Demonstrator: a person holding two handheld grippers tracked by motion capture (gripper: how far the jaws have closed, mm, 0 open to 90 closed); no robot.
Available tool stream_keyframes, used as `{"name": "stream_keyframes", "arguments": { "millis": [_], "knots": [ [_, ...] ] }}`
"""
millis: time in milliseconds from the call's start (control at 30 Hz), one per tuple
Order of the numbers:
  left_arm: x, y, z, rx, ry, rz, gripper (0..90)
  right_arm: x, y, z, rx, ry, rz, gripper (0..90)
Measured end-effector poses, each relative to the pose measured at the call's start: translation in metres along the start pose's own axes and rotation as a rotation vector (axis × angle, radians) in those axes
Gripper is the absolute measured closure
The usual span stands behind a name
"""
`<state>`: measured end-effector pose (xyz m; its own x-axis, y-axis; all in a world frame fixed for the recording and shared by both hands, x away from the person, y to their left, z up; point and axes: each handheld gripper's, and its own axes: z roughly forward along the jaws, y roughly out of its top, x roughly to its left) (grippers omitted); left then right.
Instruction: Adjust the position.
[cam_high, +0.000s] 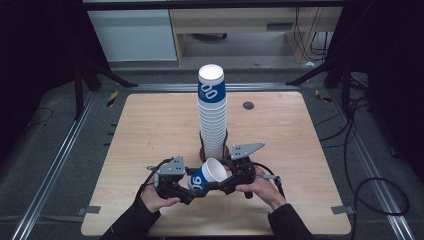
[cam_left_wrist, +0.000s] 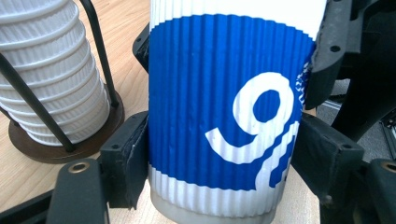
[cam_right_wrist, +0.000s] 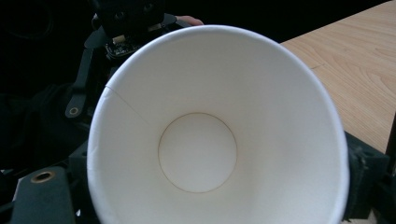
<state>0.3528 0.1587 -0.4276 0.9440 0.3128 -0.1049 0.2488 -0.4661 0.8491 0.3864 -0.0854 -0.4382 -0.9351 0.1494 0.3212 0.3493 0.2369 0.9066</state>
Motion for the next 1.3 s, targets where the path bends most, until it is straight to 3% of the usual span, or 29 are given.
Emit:
{"name": "stream_keyframes", "arguments": {
  "millis": [267,500,633,833,1033,1300],
  "knots": [
    [0.002,-0.001,0.000,0.006,0.005,-0.011,22.9,0.002,0.003,-0.004,-0.013,-0.021,-0.032,17.4],
    [0.008,-0.004,-0.005,0.016,0.031,-0.034,18.9,0.002,0.012,-0.026,-0.061,-0.096,-0.053,17.2],
    [0.018,-0.008,-0.014,0.012,0.077,-0.072,18.7,0.000,0.015,-0.039,-0.045,-0.186,-0.056,16.9],
    [0.035,-0.014,-0.031,-0.021,0.206,-0.156,18.8,-0.004,0.017,-0.056,-0.020,-0.314,-0.052,16.7],
    [0.045,-0.019,-0.041,-0.038,0.275,-0.209,18.8,-0.006,0.019,-0.068,-0.017,-0.388,-0.034,16.7],
    [0.054,-0.025,-0.046,-0.043,0.318,-0.261,18.9,-0.012,0.024,-0.088,-0.006,-0.573,-0.002,16.6]
  ]
}}
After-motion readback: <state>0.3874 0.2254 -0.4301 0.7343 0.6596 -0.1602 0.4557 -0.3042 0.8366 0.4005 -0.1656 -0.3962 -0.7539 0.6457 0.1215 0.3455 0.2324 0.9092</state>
